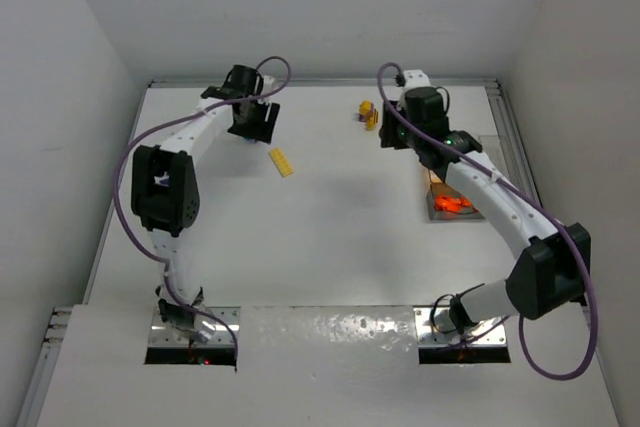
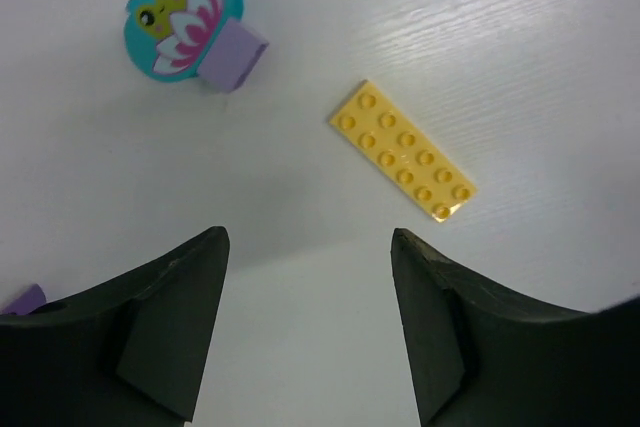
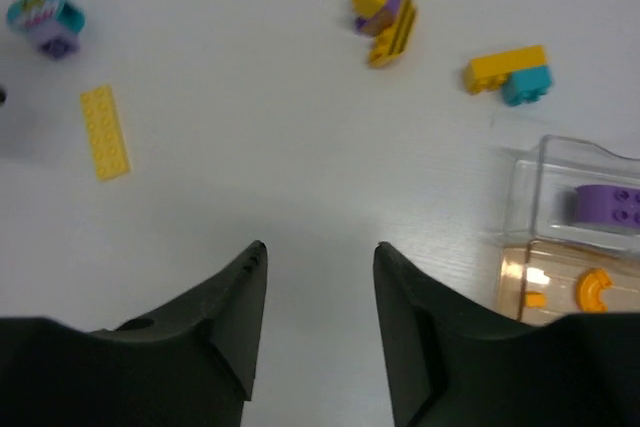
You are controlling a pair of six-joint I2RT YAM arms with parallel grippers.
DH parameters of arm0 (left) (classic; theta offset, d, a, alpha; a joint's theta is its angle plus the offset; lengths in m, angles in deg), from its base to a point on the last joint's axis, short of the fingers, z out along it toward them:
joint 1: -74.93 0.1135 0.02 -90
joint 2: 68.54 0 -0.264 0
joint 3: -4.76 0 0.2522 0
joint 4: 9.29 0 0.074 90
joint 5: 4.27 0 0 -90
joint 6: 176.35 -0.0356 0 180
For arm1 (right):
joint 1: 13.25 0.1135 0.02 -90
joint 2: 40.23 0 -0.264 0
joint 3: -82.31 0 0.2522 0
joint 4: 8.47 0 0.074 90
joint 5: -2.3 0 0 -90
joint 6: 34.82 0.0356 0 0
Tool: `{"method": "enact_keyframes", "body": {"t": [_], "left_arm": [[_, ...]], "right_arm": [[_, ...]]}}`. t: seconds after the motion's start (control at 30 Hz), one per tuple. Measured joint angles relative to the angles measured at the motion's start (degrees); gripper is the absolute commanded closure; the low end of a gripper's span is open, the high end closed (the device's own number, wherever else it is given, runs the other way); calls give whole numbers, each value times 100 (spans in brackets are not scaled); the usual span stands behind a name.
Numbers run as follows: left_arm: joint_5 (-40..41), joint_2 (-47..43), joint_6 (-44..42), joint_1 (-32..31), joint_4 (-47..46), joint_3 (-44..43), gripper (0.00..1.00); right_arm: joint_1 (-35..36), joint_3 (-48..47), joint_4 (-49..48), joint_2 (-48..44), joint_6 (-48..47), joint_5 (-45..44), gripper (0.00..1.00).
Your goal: Sort the legos into containers by color
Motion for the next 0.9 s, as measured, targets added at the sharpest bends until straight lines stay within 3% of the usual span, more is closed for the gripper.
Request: {"method": "enact_keyframes", "body": {"t": [0.07, 0.17, 0.27, 0.43, 0.5, 0.6, 0.9], "left_arm": [[142, 63, 195, 133, 87, -4, 34], [402, 44, 350, 603, 188, -42, 32], [706, -160, 431, 1434, 149, 48, 32], [1139, -1283, 413, 2776, -2, 1021, 31], [1207, -1790, 387, 2918, -13, 1416, 31], [1137, -2236, 352, 2796, -33, 1744, 31], [844, -2280, 332, 2677, -72, 1838, 31]], "right_arm": [[413, -407, 151, 367, -177, -22, 50], [1069, -1912, 356, 1681, -238, 214, 49], [1502, -3141, 278, 2944, -212, 356, 46], [1891, -4841, 518, 4957, -7, 415, 42], [2006, -5066, 557, 5493, -50, 378, 35], [2170, -5069, 686, 5963, -203, 138, 36], [2664, -4955, 595, 6223, -350, -737, 38]]}}
